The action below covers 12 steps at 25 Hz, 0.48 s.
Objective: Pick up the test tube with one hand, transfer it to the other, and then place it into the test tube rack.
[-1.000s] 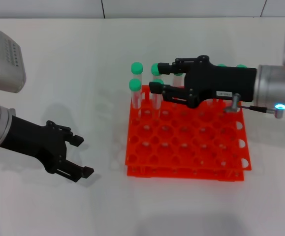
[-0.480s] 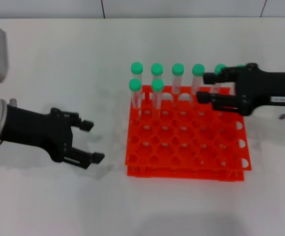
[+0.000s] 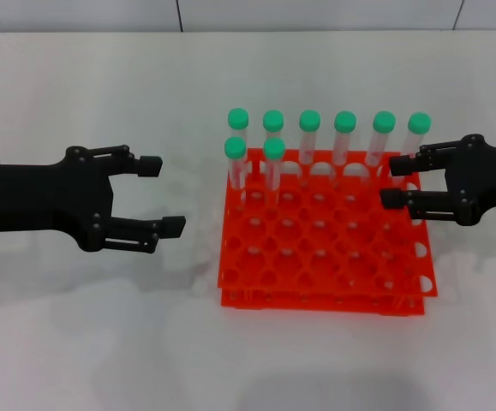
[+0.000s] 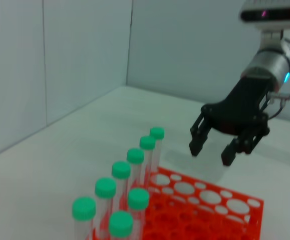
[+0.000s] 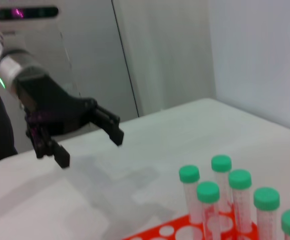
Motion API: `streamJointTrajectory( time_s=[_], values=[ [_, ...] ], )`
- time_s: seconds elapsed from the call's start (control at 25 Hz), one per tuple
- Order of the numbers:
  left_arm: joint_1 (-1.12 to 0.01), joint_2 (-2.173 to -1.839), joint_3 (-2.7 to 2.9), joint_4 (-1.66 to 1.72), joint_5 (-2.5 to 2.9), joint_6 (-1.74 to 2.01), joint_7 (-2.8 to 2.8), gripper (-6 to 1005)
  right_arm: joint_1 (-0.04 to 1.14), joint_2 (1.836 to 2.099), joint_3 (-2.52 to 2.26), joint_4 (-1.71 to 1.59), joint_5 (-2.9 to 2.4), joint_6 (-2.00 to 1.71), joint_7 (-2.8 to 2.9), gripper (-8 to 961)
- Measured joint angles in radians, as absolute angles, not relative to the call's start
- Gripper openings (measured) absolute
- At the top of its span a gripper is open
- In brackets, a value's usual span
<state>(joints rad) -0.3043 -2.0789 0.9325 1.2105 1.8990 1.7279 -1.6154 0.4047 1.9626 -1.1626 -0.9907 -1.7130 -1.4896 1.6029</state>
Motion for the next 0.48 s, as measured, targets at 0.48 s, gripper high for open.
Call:
streamJointTrajectory(
  time_s=[0.48],
  values=[
    [-0.302, -2.081, 0.941, 1.147, 1.842, 1.729, -1.577, 887, 0.394, 1.963, -1.145, -1.022, -1.761, -1.492, 1.613, 488]
  ],
)
